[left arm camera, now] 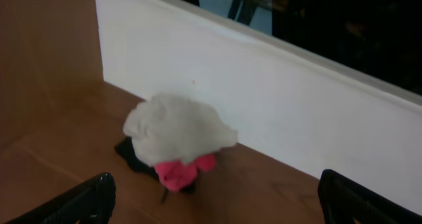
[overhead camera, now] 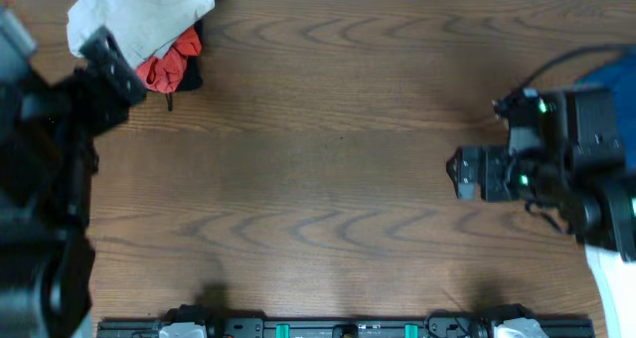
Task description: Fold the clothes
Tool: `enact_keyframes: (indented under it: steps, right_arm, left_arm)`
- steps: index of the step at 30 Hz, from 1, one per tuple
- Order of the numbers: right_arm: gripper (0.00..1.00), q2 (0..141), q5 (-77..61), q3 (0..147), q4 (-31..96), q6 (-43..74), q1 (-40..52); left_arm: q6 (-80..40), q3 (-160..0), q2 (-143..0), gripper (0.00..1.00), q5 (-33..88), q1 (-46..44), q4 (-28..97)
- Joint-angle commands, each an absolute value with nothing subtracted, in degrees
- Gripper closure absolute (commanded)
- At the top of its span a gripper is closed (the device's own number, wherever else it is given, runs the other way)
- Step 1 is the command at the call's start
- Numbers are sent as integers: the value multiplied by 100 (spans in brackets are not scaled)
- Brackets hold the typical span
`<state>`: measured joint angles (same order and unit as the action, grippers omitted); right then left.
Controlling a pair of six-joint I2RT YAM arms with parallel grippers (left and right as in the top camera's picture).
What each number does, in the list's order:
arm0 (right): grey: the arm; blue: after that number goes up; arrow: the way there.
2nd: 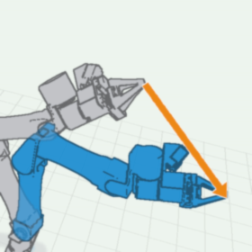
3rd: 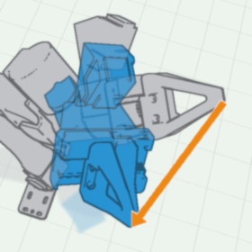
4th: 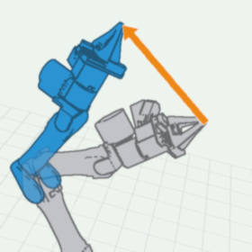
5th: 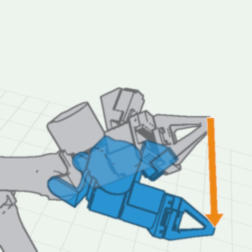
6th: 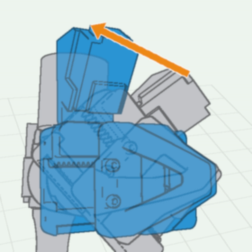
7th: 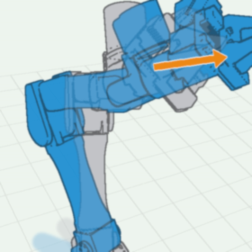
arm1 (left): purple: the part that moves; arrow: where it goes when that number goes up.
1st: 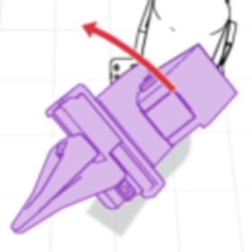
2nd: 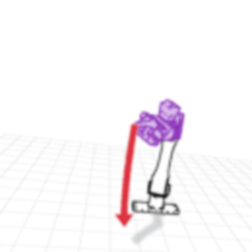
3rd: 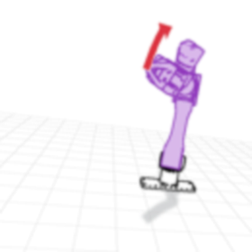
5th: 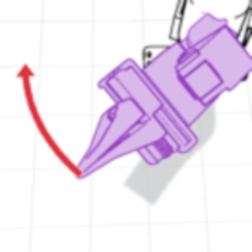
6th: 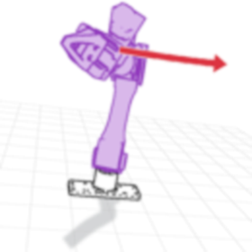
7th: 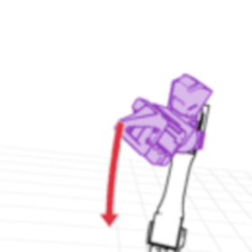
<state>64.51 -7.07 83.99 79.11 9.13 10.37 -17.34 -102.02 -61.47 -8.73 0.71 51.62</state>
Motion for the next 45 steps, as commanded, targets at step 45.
enact_keyframes:
  steps: [45]
  right_arm:
    - [1,4668,64,6206,6624,1068,1120]
  left_arm:
    - [-2412,-8405,-7747,2,-211,-110,6104]
